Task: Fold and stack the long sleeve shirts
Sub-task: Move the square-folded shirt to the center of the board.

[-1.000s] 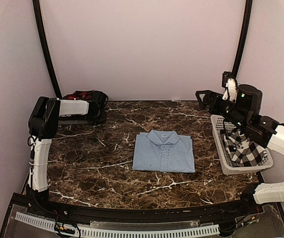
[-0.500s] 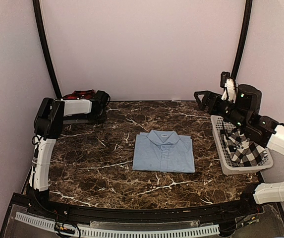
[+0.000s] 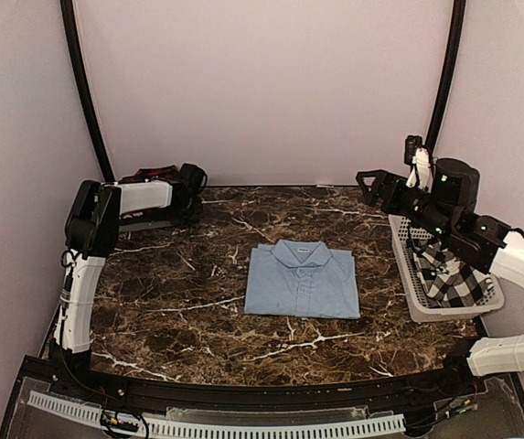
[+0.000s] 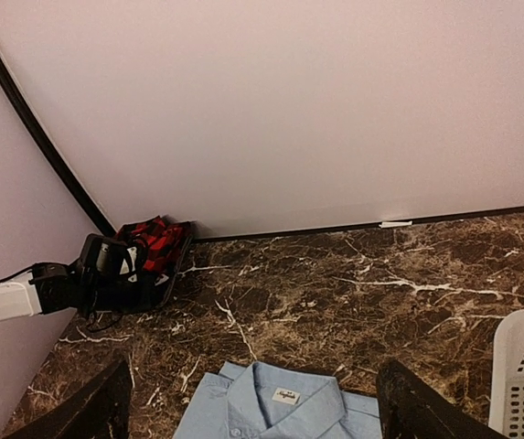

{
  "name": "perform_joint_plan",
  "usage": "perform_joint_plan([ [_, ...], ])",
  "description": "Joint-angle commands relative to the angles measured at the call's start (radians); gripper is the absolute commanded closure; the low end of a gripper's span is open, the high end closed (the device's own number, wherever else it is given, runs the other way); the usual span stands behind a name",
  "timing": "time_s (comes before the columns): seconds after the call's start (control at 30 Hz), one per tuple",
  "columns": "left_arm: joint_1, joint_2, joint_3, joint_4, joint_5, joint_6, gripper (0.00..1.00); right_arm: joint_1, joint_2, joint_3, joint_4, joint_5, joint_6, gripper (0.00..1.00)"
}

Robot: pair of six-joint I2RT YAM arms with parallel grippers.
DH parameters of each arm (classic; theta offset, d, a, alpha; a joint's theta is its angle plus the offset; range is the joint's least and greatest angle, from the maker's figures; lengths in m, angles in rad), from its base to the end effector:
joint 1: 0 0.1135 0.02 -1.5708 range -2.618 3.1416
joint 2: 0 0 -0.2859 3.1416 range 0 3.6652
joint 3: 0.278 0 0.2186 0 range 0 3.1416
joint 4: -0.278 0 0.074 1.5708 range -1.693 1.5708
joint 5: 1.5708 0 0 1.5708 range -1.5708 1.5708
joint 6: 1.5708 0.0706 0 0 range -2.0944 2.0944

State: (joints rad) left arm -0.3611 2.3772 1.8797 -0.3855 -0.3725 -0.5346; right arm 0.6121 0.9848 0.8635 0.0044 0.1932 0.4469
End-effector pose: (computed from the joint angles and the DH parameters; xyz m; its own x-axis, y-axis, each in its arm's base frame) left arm 0.5034 -0.1627 0.1558 -0.6795 -0.2506 -0.6895 -0.2711 0.9591 -0.0815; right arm 0.1879 0.1154 0.3691 -0.2623 0.3341 -0.9053 -0.3265 0.8521 0.4090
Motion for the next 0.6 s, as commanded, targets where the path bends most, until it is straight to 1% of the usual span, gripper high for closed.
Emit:
perform_joint_plan([
  [0.0, -0.098, 0.005, 0.024, 0.009, 0.14, 0.045, 1.0, -0.005, -0.008, -0.032, 0.039, -0.013, 0.013, 0.11],
  [0.33, -0.243, 0.006, 0.031, 0.008, 0.23, -0.043, 1.0, -0.006, 0.009, -0.066, 0.002, -0.018, 0.044, 0.1],
  [0.57, -0.336, 0.004, 0.029, 0.003, 0.285, -0.109, 1.0, 0.003, 0.076, -0.071, -0.072, -0.055, 0.068, 0.09],
])
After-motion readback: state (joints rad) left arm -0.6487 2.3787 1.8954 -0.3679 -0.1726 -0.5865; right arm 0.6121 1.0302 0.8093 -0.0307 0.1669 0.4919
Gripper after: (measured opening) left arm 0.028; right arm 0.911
